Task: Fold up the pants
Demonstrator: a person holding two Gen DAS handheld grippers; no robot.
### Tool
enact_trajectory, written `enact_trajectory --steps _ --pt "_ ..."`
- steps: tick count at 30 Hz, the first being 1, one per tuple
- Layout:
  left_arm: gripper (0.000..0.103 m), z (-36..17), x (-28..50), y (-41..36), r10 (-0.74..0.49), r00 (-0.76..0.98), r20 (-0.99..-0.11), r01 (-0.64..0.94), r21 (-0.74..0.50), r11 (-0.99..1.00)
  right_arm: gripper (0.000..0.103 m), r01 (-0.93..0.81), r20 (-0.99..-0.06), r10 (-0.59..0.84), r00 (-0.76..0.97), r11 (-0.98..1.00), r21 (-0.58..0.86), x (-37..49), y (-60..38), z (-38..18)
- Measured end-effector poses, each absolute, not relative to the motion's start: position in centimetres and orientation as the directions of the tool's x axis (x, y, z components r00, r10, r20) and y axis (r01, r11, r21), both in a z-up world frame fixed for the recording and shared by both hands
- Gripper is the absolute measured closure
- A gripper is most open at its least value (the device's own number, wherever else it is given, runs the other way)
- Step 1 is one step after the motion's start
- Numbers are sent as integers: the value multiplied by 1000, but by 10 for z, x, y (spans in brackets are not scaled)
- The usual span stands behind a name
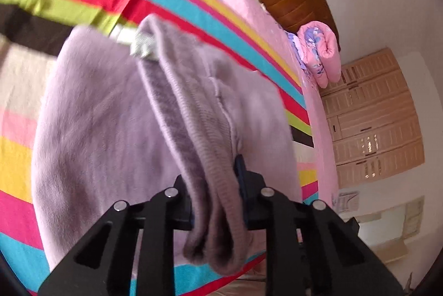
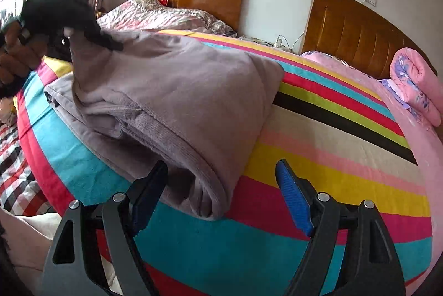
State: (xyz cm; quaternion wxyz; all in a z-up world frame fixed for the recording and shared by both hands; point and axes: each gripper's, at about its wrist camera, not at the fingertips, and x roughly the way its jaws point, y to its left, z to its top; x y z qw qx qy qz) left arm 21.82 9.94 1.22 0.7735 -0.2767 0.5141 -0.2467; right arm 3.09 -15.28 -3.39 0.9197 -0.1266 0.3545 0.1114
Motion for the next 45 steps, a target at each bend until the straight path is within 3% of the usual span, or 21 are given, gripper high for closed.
enact_trajectory --steps 4,6,8,12,13,15,23,26,27,29,31,32,34,36,37,40,42,45 --pt "83 105 206 81 -656 453 -604 294 -593 749 23 -242 -659 33 752 943 -230 30 -150 -38" --pt "83 124 193 92 -634 508 -583 332 -546 769 21 -219 -648 -3 762 940 -261 27 -153 -39" --pt "83 100 188 121 -600 525 -604 266 -553 789 19 -215 -650 7 760 947 -241 26 -156 -41" --pt "81 -32 184 181 -573 409 -710 -57 -646 761 18 -217 -661 30 750 955 -202 27 -160 -45" --pt "81 -49 177 191 -613 445 -653 -62 -705 706 18 -220 -663 37 748 956 -195 26 -162 -44" --pt "81 -49 167 199 -650 493 -578 -51 -765 641 18 -223 -667 38 744 956 -193 26 -163 -44" --pt "82 6 154 181 -601 555 -575 49 -698 714 17 -223 -682 29 731 955 -198 26 -159 -42" --pt "81 -23 159 185 -569 512 -644 -30 -675 737 16 -230 -692 69 719 962 -144 29 -166 -43" --pt "79 -36 156 189 -586 513 -628 -50 -703 709 16 -238 -697 78 713 962 -136 28 -167 -42" --pt "76 -43 154 198 -619 540 -571 -36 -750 660 15 -275 -712 118 692 955 -110 24 -169 -38" --pt "66 -33 152 200 -569 572 -591 -33 -710 704 16 -340 -727 200 657 939 -48 19 -177 -32" --pt "62 -22 148 201 -501 601 -623 -51 -655 754 16 -389 -727 262 635 921 -7 13 -183 -27" --pt "36 7 136 206 -286 674 -681 -127 -489 863 19 -432 -707 323 630 901 27 3 -192 -16" --pt "31 44 124 196 -167 734 -658 -115 -363 925 19 -429 -668 366 648 900 76 0 -200 0" --pt "23 57 119 186 -178 751 -636 -63 -337 939 19 -424 -642 383 665 901 98 3 -201 7" --pt "12 81 116 137 -254 758 -601 88 -291 953 24 -446 -558 454 695 881 161 22 -189 24" --pt "11 76 130 90 -301 732 -611 182 -250 951 29 -455 -546 458 701 877 152 41 -169 28" --pt "11 42 146 52 -250 685 -684 194 -159 968 33 -518 -595 482 643 846 125 58 -134 17"
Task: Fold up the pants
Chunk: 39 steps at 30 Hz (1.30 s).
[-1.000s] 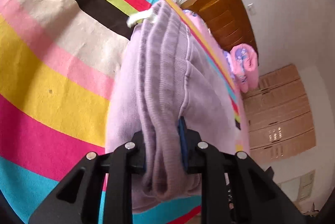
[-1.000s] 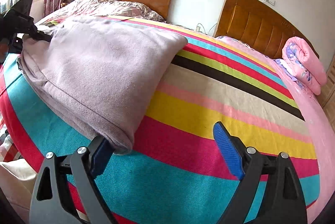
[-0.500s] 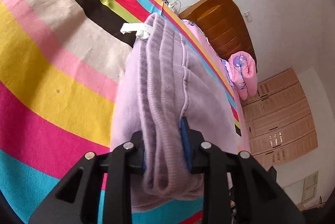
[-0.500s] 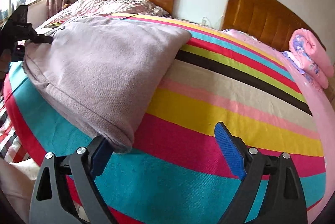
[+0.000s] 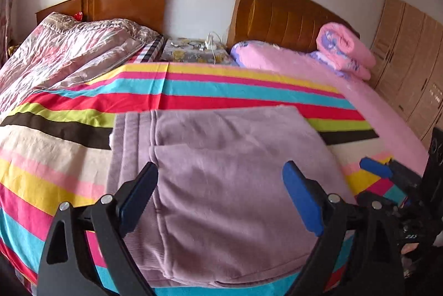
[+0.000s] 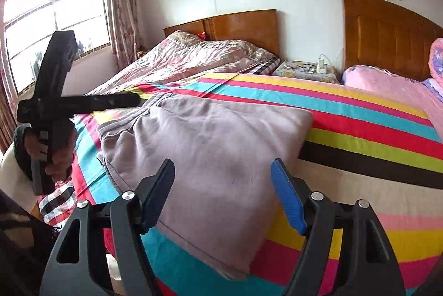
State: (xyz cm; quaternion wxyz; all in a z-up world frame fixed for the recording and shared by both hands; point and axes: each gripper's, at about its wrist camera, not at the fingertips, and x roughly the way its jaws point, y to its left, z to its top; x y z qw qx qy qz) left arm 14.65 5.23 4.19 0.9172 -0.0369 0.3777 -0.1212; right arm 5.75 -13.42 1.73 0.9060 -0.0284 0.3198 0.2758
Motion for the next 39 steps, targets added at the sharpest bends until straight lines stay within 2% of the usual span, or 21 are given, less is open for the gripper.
enact_trajectory --steps 3,5,10,14,17,30,32,34,36,39 --pt "12 -8 154 59 -162 615 -772 155 -84 984 32 -573 -688 439 578 819 42 58 -107 -11" --pt "12 -16 148 68 -190 632 -751 183 -94 979 32 -569 -670 443 596 821 37 52 -108 -15" --pt "11 -22 145 71 -171 624 -763 183 -70 981 32 -569 -682 461 568 818 79 58 -110 -8" --pt "8 -19 146 66 -144 620 -772 172 -45 984 32 -566 -647 486 588 818 100 59 -114 -2" --pt "7 -20 147 63 -125 619 -775 165 -27 986 32 -575 -693 457 557 815 75 60 -112 -10" --pt "7 -21 143 61 -127 627 -769 183 -13 983 31 -581 -702 462 543 809 83 59 -114 -12" --pt "7 -20 144 61 -124 624 -772 183 -10 983 29 -593 -706 474 525 799 96 61 -116 -11" --pt "7 -17 144 60 -118 617 -778 180 -7 984 22 -625 -721 495 484 773 111 62 -116 -8" --pt "7 -9 144 59 -113 603 -790 175 -7 985 18 -668 -728 522 444 735 120 65 -117 2" --pt "7 28 149 59 -163 641 -750 196 -45 979 19 -689 -664 574 479 715 121 82 -131 30"
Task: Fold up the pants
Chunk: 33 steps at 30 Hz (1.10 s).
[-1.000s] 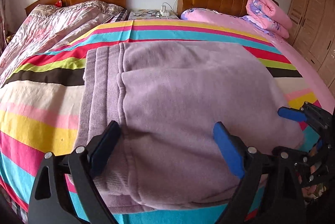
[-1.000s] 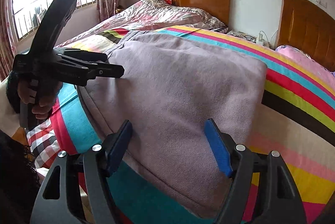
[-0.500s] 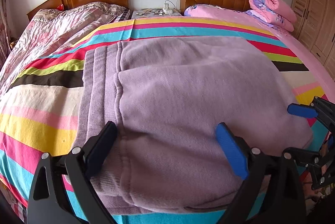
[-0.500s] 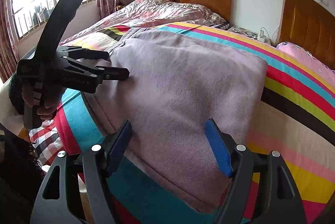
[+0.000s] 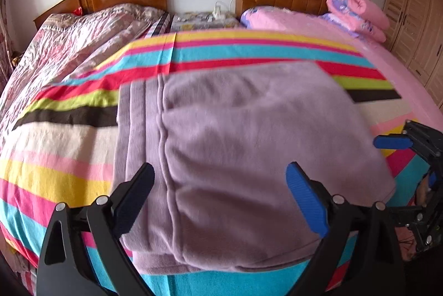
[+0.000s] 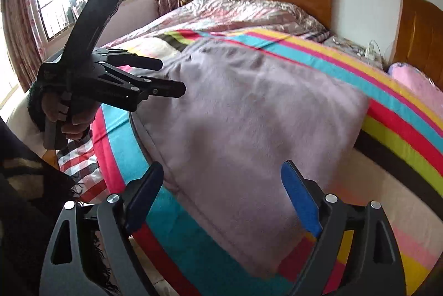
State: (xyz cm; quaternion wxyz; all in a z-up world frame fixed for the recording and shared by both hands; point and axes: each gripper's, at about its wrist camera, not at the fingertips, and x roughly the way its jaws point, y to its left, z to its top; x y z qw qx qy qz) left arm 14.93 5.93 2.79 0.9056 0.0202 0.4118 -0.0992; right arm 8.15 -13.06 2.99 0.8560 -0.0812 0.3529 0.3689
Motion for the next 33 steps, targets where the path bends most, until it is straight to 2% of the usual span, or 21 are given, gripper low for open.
enact_trajectory --steps 3,5,9,11,12,14,17,20,23,24,26,28,31,33 --pt "1 67 174 58 -214 720 -660 208 -88 974 17 -648 -624 558 548 754 105 126 -140 46" --pt "1 70 204 56 -232 728 -646 219 -102 970 15 -652 -623 581 524 744 146 165 -142 39" --pt "2 27 252 56 -87 663 -744 123 -6 992 15 -620 -713 549 436 757 204 226 -141 0" --pt "2 6 253 63 -94 622 -777 106 -35 994 16 -615 -727 538 427 762 203 240 -147 -14" --pt "2 1 252 69 -90 626 -775 91 -42 995 15 -609 -703 564 432 758 234 244 -154 -14" --pt "2 3 251 81 -122 649 -751 71 -100 992 15 -526 -686 525 503 816 239 250 -169 -12" --pt "2 -1 252 95 -140 655 -742 31 -159 987 15 -463 -665 510 546 845 269 241 -177 6" --pt "2 -1 248 96 -128 669 -732 18 -156 988 14 -587 -617 611 496 760 280 210 -163 17" --pt "2 -1 246 94 -115 679 -725 16 -142 990 14 -593 -726 457 514 801 85 198 -139 -1" --pt "2 -1 246 94 -117 680 -724 17 -144 989 14 -555 -751 413 515 829 75 203 -141 -11" --pt "2 -1 247 96 -124 679 -723 16 -154 988 13 -459 -736 429 524 870 180 211 -158 -11" --pt "2 -1 246 98 -129 679 -723 15 -162 987 13 -364 -716 385 582 911 194 204 -165 1" --pt "2 5 240 101 -90 685 -723 -34 -155 987 12 -395 -685 433 587 891 225 178 -155 15" --pt "1 18 222 98 -67 705 -706 -55 -150 987 12 -460 -683 437 585 873 164 147 -137 24"
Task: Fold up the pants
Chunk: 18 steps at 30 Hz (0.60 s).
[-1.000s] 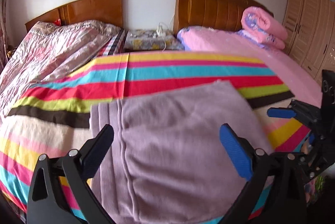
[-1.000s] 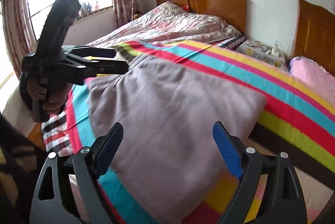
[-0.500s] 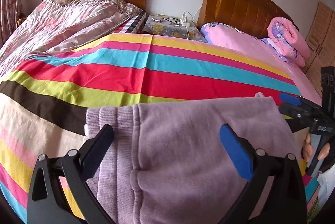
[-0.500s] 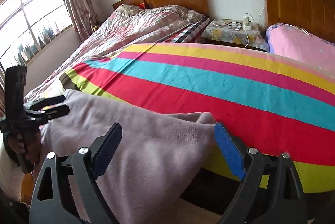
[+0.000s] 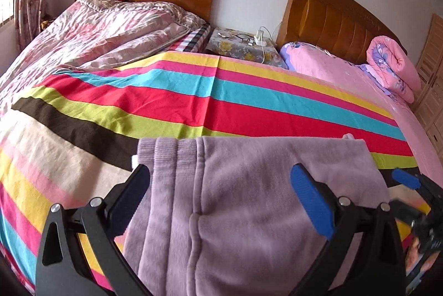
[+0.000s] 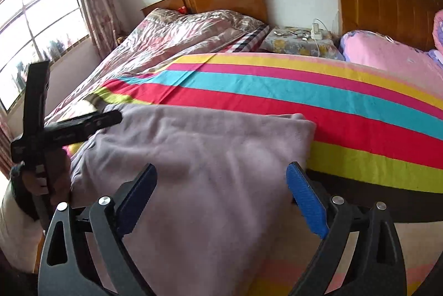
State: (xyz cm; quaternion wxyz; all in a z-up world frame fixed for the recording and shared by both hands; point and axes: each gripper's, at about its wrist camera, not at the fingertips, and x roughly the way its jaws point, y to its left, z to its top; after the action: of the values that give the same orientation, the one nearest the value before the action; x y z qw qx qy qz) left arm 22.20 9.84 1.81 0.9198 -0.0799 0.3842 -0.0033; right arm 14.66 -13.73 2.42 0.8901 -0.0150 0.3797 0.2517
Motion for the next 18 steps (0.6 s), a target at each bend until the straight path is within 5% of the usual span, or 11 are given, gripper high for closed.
enact_trajectory --steps 5,12,18 --pt "1 24 164 75 -78 720 -690 25 -86 996 12 -499 -683 422 596 861 96 81 -111 19" --pt "1 -15 126 59 77 698 -712 -1 107 994 12 -433 -707 329 627 901 35 55 -102 -2" --pt "1 0 93 50 15 724 -689 35 58 998 11 -419 -686 353 636 905 77 44 -112 -8"
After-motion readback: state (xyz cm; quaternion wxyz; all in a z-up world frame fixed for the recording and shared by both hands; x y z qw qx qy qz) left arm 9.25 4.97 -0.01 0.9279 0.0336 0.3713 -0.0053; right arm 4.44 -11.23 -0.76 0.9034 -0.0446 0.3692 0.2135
